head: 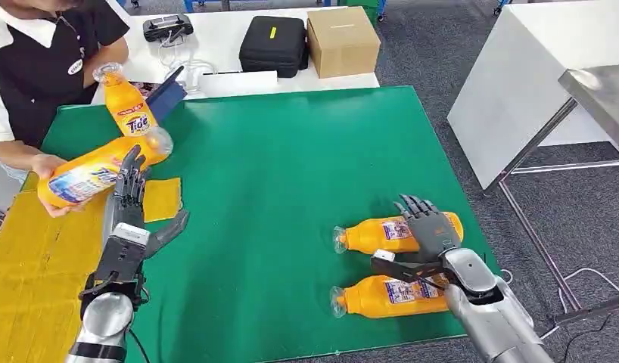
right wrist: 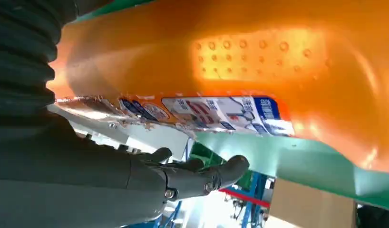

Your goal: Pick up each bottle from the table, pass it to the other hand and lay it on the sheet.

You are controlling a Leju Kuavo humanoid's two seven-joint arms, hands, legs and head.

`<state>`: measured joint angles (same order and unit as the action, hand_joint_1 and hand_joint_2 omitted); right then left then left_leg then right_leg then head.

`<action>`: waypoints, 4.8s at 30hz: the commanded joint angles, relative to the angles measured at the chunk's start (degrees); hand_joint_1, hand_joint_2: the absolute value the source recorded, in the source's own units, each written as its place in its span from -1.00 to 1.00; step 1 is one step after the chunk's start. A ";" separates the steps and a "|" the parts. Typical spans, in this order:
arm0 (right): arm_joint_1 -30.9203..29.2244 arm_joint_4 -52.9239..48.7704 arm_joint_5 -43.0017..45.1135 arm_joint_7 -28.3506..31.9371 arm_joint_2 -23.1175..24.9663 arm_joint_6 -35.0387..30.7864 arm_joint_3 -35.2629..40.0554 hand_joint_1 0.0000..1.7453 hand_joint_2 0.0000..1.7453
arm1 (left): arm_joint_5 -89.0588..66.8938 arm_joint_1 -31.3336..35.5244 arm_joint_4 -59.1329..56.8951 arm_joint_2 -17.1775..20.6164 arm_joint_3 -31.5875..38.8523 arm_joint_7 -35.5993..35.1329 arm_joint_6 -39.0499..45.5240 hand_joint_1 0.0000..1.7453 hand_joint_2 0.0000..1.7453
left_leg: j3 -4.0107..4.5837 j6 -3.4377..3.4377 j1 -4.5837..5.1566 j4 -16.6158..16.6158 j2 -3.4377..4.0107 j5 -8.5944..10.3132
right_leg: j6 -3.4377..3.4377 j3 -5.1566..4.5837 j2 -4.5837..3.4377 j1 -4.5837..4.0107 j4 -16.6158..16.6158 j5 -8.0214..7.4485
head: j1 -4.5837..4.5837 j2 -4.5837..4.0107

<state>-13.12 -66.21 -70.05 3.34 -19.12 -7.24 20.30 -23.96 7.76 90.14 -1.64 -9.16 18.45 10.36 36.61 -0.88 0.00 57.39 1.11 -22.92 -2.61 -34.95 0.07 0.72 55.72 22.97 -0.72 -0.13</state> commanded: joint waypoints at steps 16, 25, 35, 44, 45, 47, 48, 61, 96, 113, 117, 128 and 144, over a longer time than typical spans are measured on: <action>-3.54 6.11 1.70 -3.73 2.08 -0.31 0.94 0.98 1.00 | 0.71 1.29 -2.77 -0.27 -1.32 0.08 0.58 -1.00 1.00 | -0.28 0.06 -0.05 -0.03 -0.04 -0.09 | 0.09 0.29 -0.03 -0.04 -0.04 0.07 | 0.00 0.00; -0.68 -1.37 -1.15 -4.97 8.70 -13.09 -5.03 1.00 1.00 | 0.17 1.39 -2.11 -0.52 -1.53 -0.58 0.25 -1.00 1.00 | -0.35 0.10 -0.07 0.01 -0.01 -0.17 | 0.14 0.31 -0.08 -0.06 0.03 0.14 | 0.00 0.00; -0.56 -1.34 -0.98 -4.85 8.49 -13.11 -5.21 1.00 1.00 | 0.17 1.35 -2.16 -0.49 -1.51 -0.58 0.25 -1.00 1.00 | -0.33 0.07 -0.05 0.02 -0.09 -0.15 | 0.10 0.32 0.00 -0.03 0.03 0.14 | 0.02 0.00; -0.56 -1.34 -0.98 -4.85 8.49 -13.11 -5.21 1.00 1.00 | 0.17 1.35 -2.16 -0.49 -1.51 -0.58 0.25 -1.00 1.00 | -0.13 0.05 -0.03 -0.02 -0.07 -0.04 | 0.06 0.13 0.02 -0.02 -0.01 0.05 | 0.02 0.00; -0.56 -1.34 -0.98 -4.85 8.49 -13.11 -5.21 1.00 1.00 | 0.17 1.35 -2.16 -0.49 -1.51 -0.58 0.25 -1.00 1.00 | -0.27 0.07 -0.04 0.00 -0.07 -0.12 | 0.09 0.26 0.00 -0.03 0.01 0.12 | 0.00 0.00; -0.56 -1.34 -0.98 -4.85 8.49 -13.11 -5.21 1.00 1.00 | 0.17 1.35 -2.16 -0.49 -1.51 -0.58 0.25 -1.00 1.00 | -0.27 0.05 -0.03 -0.01 -0.06 -0.11 | 0.08 0.26 -0.01 -0.02 0.00 0.11 | 0.00 0.00; -0.56 -1.34 -0.98 -4.85 8.49 -13.11 -5.21 1.00 1.00 | 0.17 1.35 -2.16 -0.49 -1.51 -0.58 0.25 -1.00 1.00 | -0.44 0.08 -0.07 0.05 -0.08 -0.22 | 0.13 0.44 -0.02 -0.06 0.03 0.20 | 0.02 0.00; -0.90 -8.88 33.01 17.70 30.72 -7.42 -6.29 1.00 1.00 | 1.97 9.13 -7.53 1.49 -12.55 -2.50 -14.29 -1.00 1.00 | -0.07 0.10 -0.06 0.00 0.01 -0.03 | 0.12 0.03 -0.06 -0.06 0.05 0.03 | 0.00 0.00; -4.23 -2.25 38.47 14.65 27.74 -8.64 9.90 0.90 1.00 | 5.52 11.93 -9.88 1.77 -16.13 -2.78 -12.18 -1.00 1.00 | -0.26 0.14 -0.13 -0.02 -0.02 -0.03 | 0.14 0.19 -0.03 -0.11 0.15 0.10 | 0.11 0.00; -7.19 4.47 38.48 15.79 30.34 -11.49 15.93 0.90 1.00 | 13.98 13.62 -12.25 1.26 -17.73 -2.58 -16.58 -1.00 1.00 | -0.39 0.15 -0.15 0.00 -0.14 -0.07 | 0.16 0.35 0.07 -0.12 0.16 0.18 | 0.11 0.00; -8.97 7.67 39.76 16.18 31.08 -12.52 15.26 0.90 1.00 | 16.51 13.07 -10.50 1.65 -19.78 -1.89 -18.99 -1.00 1.00 | -0.41 0.15 -0.15 0.03 -0.06 -0.10 | 0.17 0.34 -0.02 -0.12 0.18 0.18 | 0.11 0.00; -9.07 8.27 39.72 16.53 31.45 -12.44 15.98 0.90 1.00 | 18.38 12.39 -10.28 1.14 -20.21 -1.78 -18.99 1.00 1.00 | -0.35 0.14 -0.14 0.01 -0.12 -0.08 | 0.15 0.31 0.06 -0.12 0.17 0.18 | 0.11 0.00; -9.09 7.70 40.02 16.42 31.08 -12.69 16.47 0.88 1.00 | 19.11 12.82 -11.02 0.82 -20.04 -1.60 -18.33 1.00 1.00 | -0.35 0.14 -0.15 0.03 -0.13 -0.08 | 0.14 0.31 0.07 -0.12 0.18 0.19 | 0.11 0.00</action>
<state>-19.08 -61.99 -30.21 20.20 12.81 -20.04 34.62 -4.94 18.62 81.75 -0.48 -26.29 16.81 -7.89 36.62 -0.80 -0.09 57.38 1.13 -22.84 -2.55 -35.02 0.08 0.64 55.89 22.99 -0.61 -0.13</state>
